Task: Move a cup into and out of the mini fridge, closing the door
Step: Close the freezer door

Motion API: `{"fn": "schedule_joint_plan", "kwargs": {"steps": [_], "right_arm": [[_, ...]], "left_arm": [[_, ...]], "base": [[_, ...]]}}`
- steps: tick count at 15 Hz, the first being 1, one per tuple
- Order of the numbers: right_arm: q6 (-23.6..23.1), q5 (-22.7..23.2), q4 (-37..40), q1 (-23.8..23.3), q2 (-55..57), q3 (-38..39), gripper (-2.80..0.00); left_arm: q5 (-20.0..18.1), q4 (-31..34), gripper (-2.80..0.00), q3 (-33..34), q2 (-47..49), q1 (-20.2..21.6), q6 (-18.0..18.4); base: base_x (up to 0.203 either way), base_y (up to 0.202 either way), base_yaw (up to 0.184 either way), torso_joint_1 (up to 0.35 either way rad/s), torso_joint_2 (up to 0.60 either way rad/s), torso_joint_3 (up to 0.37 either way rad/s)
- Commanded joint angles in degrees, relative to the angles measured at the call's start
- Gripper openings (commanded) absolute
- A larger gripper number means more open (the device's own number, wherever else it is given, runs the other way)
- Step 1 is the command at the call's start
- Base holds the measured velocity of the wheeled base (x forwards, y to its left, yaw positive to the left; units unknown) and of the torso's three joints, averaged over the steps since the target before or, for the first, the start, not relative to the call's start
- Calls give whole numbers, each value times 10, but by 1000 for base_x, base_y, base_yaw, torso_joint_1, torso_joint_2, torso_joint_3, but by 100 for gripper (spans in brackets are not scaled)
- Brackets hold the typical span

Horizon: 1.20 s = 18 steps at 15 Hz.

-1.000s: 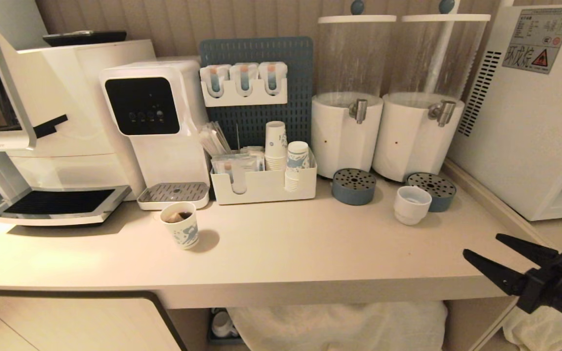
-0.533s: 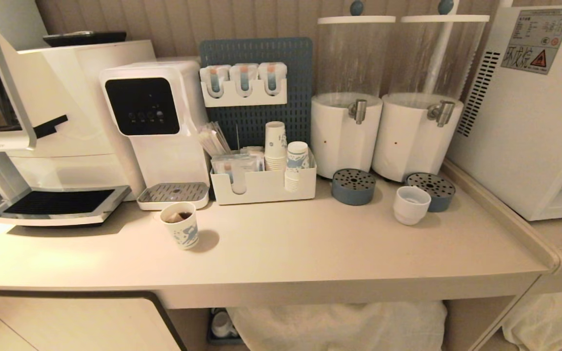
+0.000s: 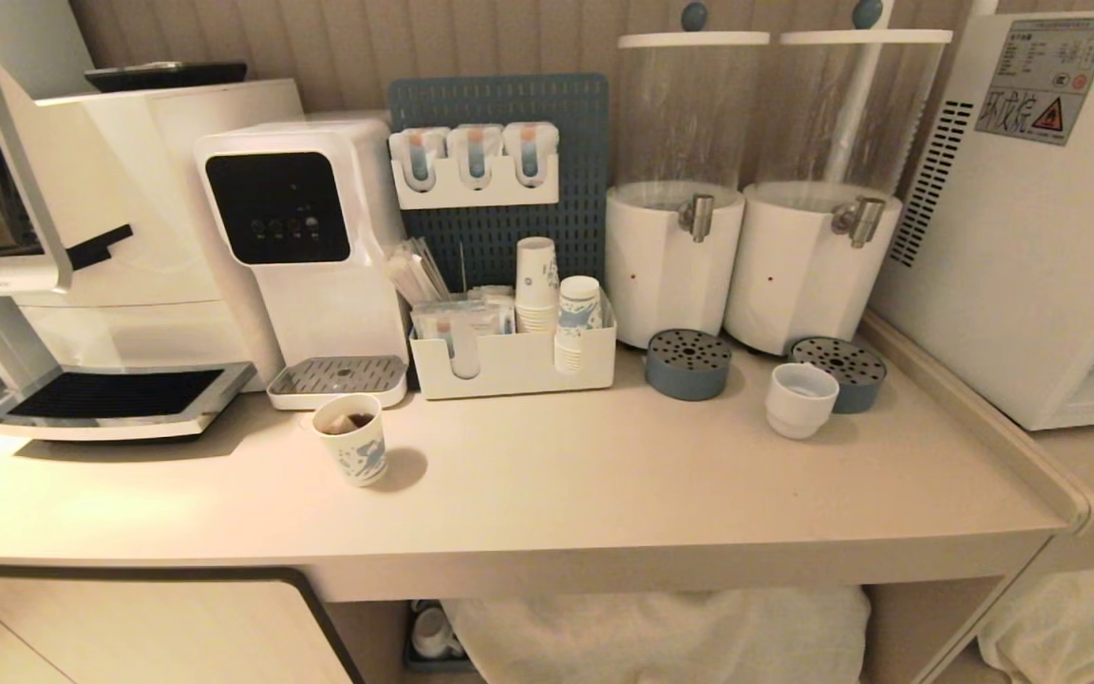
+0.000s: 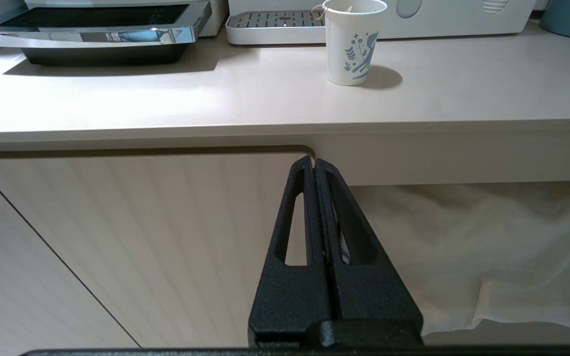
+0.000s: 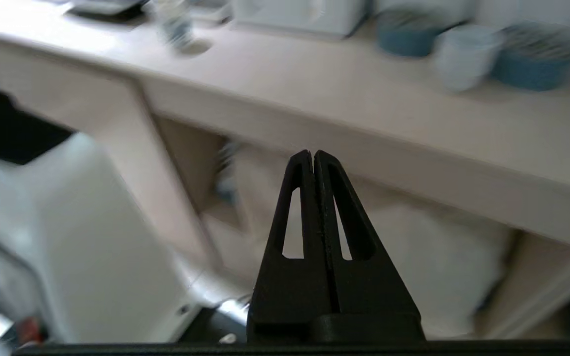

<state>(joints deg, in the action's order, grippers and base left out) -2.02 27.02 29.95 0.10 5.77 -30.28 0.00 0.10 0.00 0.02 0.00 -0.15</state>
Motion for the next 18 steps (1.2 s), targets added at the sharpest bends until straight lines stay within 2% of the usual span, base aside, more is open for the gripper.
{"fn": "schedule_joint_plan", "kwargs": {"steps": [1,2,3,5,7,8,9,10,12,18], "right_arm": [[7,-97,-5,1,-58,6,-280],[20,-183,-41,1,-58,25,-280],[27,-226,-104,1,-58,67,-280],[21,-275,-232,0,-58,182,-280],[5,-304,-322,0,-58,272,-280],[0,-303,-336,0,-58,297,-280],[7,-274,-329,0,-57,301,-280],[7,-270,-314,0,-56,307,-280],[3,-268,-278,0,-57,298,-280],[3,-268,-276,0,-57,298,-280]], "left_arm": [[1,0,-280,1,0,0,0],[0,0,-280,0,0,0,0],[0,0,-280,1,0,0,0],[0,0,-280,1,0,0,0],[0,0,-280,1,0,0,0],[0,0,-280,1,0,0,0],[0,0,-280,1,0,0,0],[0,0,-280,0,0,0,0],[0,0,-280,1,0,0,0],[0,0,-280,0,0,0,0]], "base": [[0,0,0,0,0,0],[0,0,0,0,0,0],[0,0,0,0,0,0],[0,0,0,0,0,0],[0,0,0,0,0,0],[0,0,0,0,0,0],[0,0,0,0,0,0],[0,0,0,0,0,0],[0,0,0,0,0,0],[-36,0,0,1,2,1]]}}
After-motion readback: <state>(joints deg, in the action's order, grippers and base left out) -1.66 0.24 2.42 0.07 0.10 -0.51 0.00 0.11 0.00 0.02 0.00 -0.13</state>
